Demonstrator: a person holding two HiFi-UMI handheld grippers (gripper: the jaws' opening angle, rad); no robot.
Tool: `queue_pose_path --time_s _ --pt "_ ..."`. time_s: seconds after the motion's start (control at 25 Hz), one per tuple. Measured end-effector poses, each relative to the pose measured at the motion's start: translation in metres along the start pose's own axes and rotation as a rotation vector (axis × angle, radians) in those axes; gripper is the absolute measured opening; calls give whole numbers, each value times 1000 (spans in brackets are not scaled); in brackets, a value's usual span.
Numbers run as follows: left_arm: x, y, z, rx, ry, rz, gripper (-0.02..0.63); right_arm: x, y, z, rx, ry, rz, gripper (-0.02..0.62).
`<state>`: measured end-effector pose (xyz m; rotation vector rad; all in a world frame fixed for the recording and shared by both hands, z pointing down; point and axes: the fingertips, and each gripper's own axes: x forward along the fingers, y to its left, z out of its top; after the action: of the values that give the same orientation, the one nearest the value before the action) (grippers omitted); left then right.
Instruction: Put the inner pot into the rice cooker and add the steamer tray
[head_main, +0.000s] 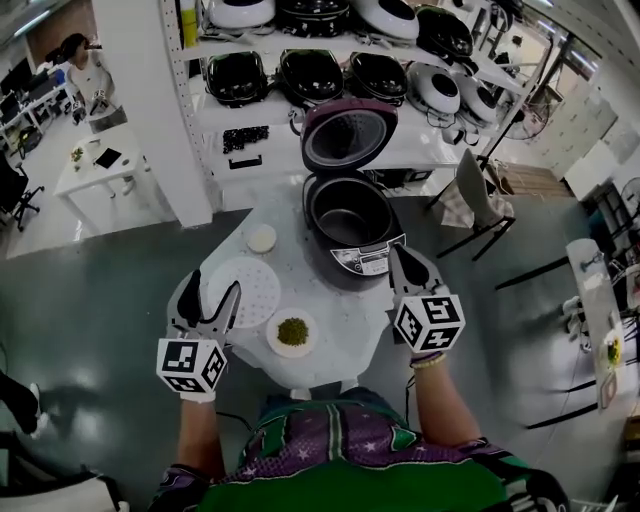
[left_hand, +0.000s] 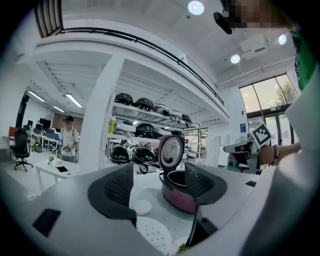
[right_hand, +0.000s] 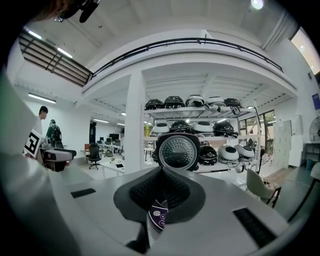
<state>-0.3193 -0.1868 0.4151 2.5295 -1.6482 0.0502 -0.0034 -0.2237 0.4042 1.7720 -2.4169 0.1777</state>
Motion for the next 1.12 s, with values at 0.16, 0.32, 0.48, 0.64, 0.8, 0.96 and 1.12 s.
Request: queue_pose_path --time_s 0.16,0.32,0.48,0.64,0.8,0.96,1.12 --pt "4 18 -17 1 31 40 327 4 10 3 -26 -5 29 6" --pt "6 35 -45 -15 86 78 327 7 18 -10 -45 22 53 6" --pt "11 49 -74 -24 145 98 327 11 21 -21 -41 46 64 6" --pt "17 63 -105 -37 206 111 327 19 26 -31 -57 65 77 6" --pt "23 74 -130 -52 253 133 327 24 31 -43 -60 94 95 6" --pt "30 83 -158 -72 303 150 327 29 32 -52 -60 114 102 6" --pt "38 96 -187 -99 342 164 327 36 31 -50 -74 120 107 6"
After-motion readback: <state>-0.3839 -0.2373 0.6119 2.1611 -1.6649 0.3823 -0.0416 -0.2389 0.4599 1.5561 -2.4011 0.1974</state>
